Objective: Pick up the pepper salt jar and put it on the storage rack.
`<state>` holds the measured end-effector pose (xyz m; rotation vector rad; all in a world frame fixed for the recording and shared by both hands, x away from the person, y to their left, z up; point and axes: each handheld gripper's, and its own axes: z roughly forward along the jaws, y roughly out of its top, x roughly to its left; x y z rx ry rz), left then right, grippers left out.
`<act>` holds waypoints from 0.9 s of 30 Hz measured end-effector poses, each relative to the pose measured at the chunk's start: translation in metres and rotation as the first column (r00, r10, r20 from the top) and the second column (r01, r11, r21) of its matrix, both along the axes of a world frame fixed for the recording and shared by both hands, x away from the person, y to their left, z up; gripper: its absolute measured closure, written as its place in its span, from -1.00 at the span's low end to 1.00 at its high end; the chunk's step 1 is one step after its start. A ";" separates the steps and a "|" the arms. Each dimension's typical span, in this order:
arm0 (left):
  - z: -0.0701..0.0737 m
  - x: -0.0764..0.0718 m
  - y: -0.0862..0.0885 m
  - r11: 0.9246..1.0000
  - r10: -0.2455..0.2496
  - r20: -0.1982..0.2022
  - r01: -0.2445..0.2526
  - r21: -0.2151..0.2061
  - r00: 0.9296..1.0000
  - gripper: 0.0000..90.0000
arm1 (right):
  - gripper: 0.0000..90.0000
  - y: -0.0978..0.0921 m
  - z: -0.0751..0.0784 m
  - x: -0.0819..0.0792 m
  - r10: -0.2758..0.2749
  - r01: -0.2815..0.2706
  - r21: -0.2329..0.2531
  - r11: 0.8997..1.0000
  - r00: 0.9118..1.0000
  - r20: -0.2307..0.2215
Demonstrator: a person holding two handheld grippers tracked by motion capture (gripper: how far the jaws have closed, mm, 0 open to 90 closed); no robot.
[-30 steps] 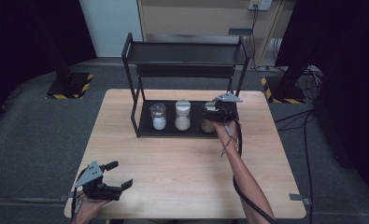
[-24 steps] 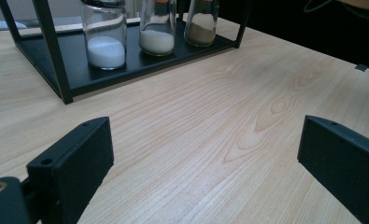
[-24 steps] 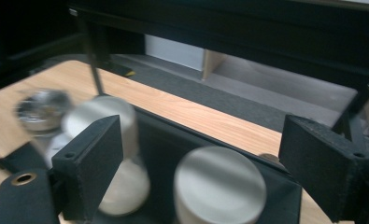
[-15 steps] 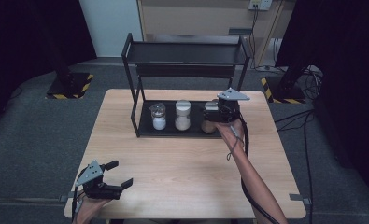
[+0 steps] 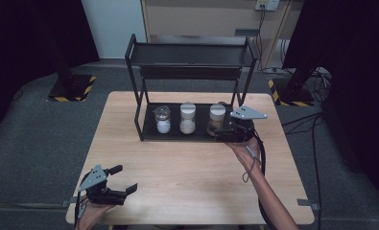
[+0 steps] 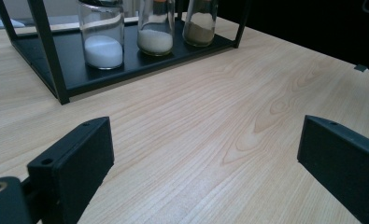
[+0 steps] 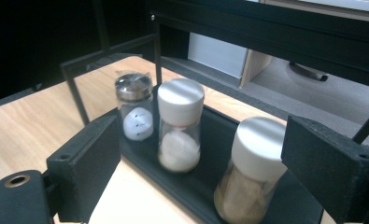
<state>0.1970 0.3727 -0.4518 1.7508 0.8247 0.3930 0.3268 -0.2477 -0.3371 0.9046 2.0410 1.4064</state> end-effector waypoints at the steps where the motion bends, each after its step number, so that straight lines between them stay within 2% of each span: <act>1: 0.000 0.000 0.000 1.000 -0.001 0.000 0.001 0.001 1.000 -0.94 | -0.73 -0.005 -0.001 -0.007 0.007 -0.007 0.004 1.000 1.000 0.004; 16: 0.000 -0.002 0.001 1.000 0.008 0.003 -0.007 -0.002 1.000 -0.94 | -0.74 -0.034 -0.008 -0.058 0.057 -0.058 0.027 0.998 0.998 0.028; 27: 0.000 -0.002 0.001 1.000 0.012 0.001 -0.012 0.000 1.000 -0.94 | -0.74 -0.046 -0.014 -0.081 0.078 -0.079 0.027 0.997 0.997 0.029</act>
